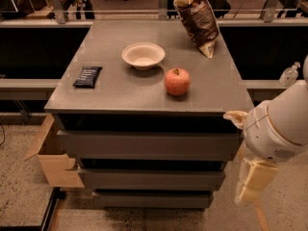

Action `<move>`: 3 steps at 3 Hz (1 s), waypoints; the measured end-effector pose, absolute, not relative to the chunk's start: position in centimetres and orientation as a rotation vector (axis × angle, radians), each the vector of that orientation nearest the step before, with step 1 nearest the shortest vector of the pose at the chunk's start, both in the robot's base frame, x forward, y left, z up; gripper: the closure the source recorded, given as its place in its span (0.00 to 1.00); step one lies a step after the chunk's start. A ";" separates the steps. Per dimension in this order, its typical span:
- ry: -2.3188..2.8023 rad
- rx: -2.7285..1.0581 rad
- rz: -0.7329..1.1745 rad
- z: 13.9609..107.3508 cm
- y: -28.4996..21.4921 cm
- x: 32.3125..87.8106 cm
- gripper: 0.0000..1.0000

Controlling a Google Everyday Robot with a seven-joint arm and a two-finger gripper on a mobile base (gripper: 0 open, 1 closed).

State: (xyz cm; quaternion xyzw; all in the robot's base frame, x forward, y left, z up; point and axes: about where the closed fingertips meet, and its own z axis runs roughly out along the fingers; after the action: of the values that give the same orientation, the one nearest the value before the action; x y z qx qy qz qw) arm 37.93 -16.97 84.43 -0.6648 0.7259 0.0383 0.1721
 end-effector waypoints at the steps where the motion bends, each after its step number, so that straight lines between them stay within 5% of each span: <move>1: 2.078 -1.929 0.052 82.1 -17.0 39.0 0.00; 3: 2.055 -1.964 0.067 76.8 -17.3 42.1 0.00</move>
Offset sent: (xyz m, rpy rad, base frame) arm 0.0511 -0.0031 -0.0970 -0.0945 0.0294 0.0403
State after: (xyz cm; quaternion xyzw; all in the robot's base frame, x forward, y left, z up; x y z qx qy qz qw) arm 42.13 -17.27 76.81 -0.6832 0.7146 0.0233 0.1486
